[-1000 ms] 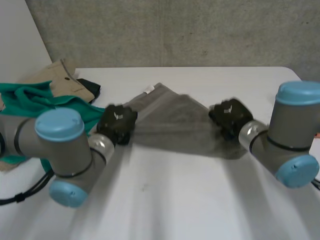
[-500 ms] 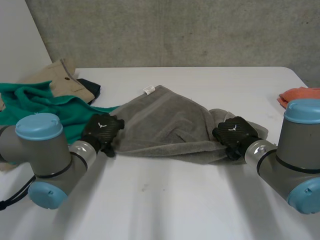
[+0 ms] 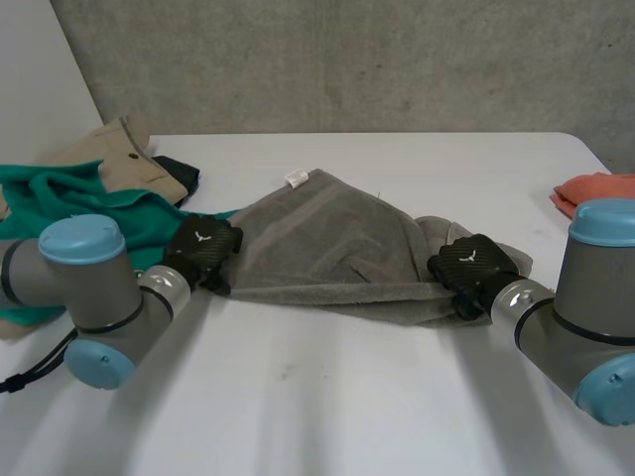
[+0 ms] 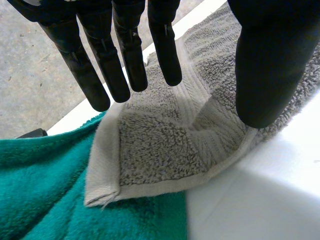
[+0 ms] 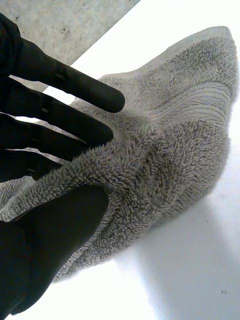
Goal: Fold the laundry.
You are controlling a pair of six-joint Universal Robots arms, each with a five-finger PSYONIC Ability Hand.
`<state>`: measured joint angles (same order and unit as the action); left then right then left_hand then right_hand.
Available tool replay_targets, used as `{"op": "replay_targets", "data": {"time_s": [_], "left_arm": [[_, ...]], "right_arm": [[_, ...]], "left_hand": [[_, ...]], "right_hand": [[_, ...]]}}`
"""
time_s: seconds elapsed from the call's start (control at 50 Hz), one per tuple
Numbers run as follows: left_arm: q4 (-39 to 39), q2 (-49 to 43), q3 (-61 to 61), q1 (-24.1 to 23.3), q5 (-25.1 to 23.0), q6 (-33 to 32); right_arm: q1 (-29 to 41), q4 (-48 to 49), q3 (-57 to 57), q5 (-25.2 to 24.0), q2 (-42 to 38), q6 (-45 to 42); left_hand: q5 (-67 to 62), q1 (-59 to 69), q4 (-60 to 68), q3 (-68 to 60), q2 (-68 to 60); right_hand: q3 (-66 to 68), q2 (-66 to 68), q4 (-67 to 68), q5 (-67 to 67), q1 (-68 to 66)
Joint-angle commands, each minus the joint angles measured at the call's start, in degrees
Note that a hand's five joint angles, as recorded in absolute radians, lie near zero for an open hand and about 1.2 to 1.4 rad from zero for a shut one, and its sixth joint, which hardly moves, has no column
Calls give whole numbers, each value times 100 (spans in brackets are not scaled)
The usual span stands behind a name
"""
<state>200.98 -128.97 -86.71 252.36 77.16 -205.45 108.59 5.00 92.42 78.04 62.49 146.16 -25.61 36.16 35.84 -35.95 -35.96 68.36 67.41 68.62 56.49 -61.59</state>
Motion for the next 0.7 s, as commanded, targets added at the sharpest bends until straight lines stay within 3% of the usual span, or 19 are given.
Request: {"op": "replay_targets", "data": {"time_s": [0.02, 0.18, 0.48, 0.56, 0.58, 0.7], "left_arm": [[-296, 487, -320, 41, -16, -39], [-235, 549, -426, 155, -25, -188], [-208, -225, 207, 498, -52, -1260], [-191, -313, 347, 481, -87, -1252], [-147, -278, 356, 472, -78, -1243], [-24, 511, 225, 305, -34, -848]], "right_arm": [[-13, 1, -5, 1, 0, 0], [-4, 1, -5, 1, 0, 0], [-13, 1, 4, 9, 0, 0], [-13, 10, -5, 18, 0, 0], [-13, 1, -5, 27, 0, 0], [-31, -69, -119, 150, 209, -26]], "left_hand": [[-421, 366, 398, -387, -386], [-421, 366, 398, -387, -386], [-605, 550, 582, -571, -570], [-4061, 4006, 4038, -4027, -4026], [-4435, 4380, 4412, -4401, -4400], [-4439, 4384, 4416, -4405, -4404]], "right_hand": [[1164, 1259, 1138, 1351, -1841], [1164, 1259, 1138, 1351, -1841], [1164, 1259, 1138, 1351, -1841], [1164, 1259, 1138, 1351, -1841], [1164, 1259, 1138, 1351, -1841], [1164, 1259, 1138, 1351, -1841]]}}
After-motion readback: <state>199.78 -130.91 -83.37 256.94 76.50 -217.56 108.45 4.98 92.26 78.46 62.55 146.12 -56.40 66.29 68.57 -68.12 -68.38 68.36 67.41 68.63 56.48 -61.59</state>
